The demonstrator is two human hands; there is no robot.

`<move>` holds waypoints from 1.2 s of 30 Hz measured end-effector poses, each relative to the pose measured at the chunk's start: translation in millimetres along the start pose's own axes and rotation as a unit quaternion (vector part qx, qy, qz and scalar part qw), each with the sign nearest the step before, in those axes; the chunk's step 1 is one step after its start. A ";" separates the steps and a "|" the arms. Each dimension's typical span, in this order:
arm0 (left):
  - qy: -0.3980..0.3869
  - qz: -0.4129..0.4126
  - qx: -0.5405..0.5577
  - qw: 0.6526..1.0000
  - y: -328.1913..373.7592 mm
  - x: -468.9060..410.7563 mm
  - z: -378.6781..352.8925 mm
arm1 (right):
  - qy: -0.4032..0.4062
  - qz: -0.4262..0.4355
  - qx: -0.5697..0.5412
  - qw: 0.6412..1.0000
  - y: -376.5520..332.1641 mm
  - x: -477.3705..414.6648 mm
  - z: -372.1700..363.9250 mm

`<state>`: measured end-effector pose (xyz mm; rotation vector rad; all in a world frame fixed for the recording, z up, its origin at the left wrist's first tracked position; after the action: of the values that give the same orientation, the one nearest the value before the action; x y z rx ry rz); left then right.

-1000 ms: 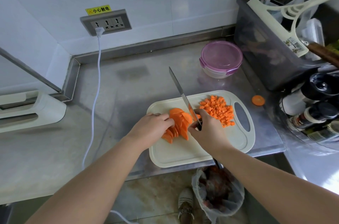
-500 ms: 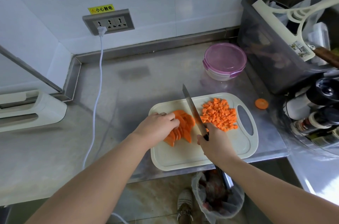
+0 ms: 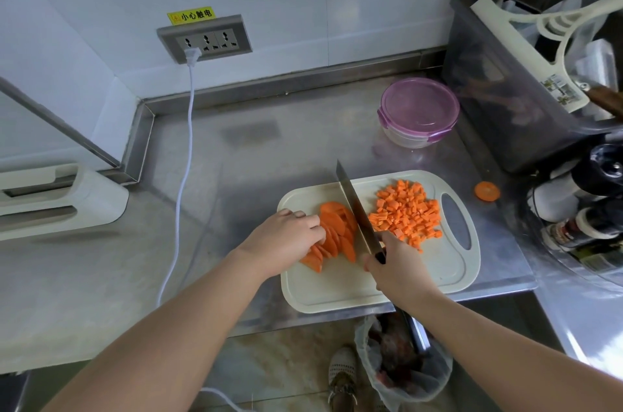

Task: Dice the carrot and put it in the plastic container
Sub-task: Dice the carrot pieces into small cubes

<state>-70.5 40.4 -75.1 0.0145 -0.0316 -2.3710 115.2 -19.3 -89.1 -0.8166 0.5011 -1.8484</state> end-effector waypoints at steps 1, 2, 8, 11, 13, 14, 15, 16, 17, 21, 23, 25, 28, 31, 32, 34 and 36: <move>0.002 -0.001 0.000 1.000 -0.6 0.5 -1.0 | -0.002 -0.001 0.002 1.000 0.0 -0.1 -0.2; 0.007 -0.001 0.005 1.000 -1.2 1.2 -2.0 | -0.003 0.000 0.002 1.000 -0.3 -0.4 -0.3; 0.109 0.192 0.156 0.963 -16.7 14.9 10.6 | -0.003 0.001 0.000 1.000 0.4 -0.2 -4.1; 0.039 0.361 0.354 0.862 -10.8 33.8 9.7 | -0.013 0.005 -0.011 1.000 -2.5 3.9 -11.2; -0.080 0.397 0.460 0.790 9.5 44.7 0.3 | -0.019 0.009 -0.017 1.000 -7.0 6.3 -15.9; -0.116 0.394 0.470 0.781 18.5 48.8 -4.9 | -0.021 0.014 -0.019 1.000 -9.3 7.1 -18.3; -0.126 0.390 0.467 0.784 25.3 50.4 -8.9 | -0.024 0.018 -0.020 0.999 -11.7 7.8 -20.3; -0.113 0.390 0.456 0.792 29.2 50.3 -11.7 | -0.028 0.022 -0.021 0.999 -14.0 8.6 -22.1; -0.087 0.395 0.443 0.800 30.1 48.8 -13.8 | -0.032 0.026 -0.021 0.999 -16.0 9.2 -23.6; -0.015 0.423 0.420 0.803 20.9 45.9 -13.9 | -0.039 0.033 -0.015 0.999 -21.9 7.5 -26.5; -0.008 0.430 0.421 0.798 13.3 46.3 -11.6 | -0.043 0.036 -0.013 0.998 -25.7 7.3 -28.7; -0.012 0.433 0.424 0.796 6.5 47.5 -9.5 | -0.050 0.039 -0.015 0.998 -29.0 9.0 -32.5; -0.022 0.438 0.448 0.779 0.0 49.6 -8.1 | -0.060 0.036 -0.024 0.997 -31.9 12.9 -34.7; -0.049 0.448 0.454 0.769 -4.8 51.3 -5.0 | -0.050 0.032 -0.024 0.998 -30.4 10.8 -24.8; -0.060 0.454 0.454 0.764 -6.5 52.1 -2.9 | -0.045 0.036 -0.016 0.998 -28.8 9.0 -19.3; -0.068 0.464 0.453 0.758 -7.3 51.6 1.4 | -0.039 0.046 0.006 0.998 -24.0 4.6 -7.3; -0.072 0.453 0.475 0.751 1.5 45.8 5.6 | -0.044 0.049 0.028 0.997 -19.1 1.6 2.7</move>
<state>-102.4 7.5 -69.6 0.2458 -1.0689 -1.1598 104.7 -12.9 -74.1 -0.8185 0.4242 -1.7219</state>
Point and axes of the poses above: each hand's wrist, its own x-axis away from the middle knuckle, its own z-axis out of the back of the hand, y = z × x, the point moved 2 cm from there along -x, towards the middle knuckle, and after that the axes turned 15 degrees about y, right-handed, at the moved point
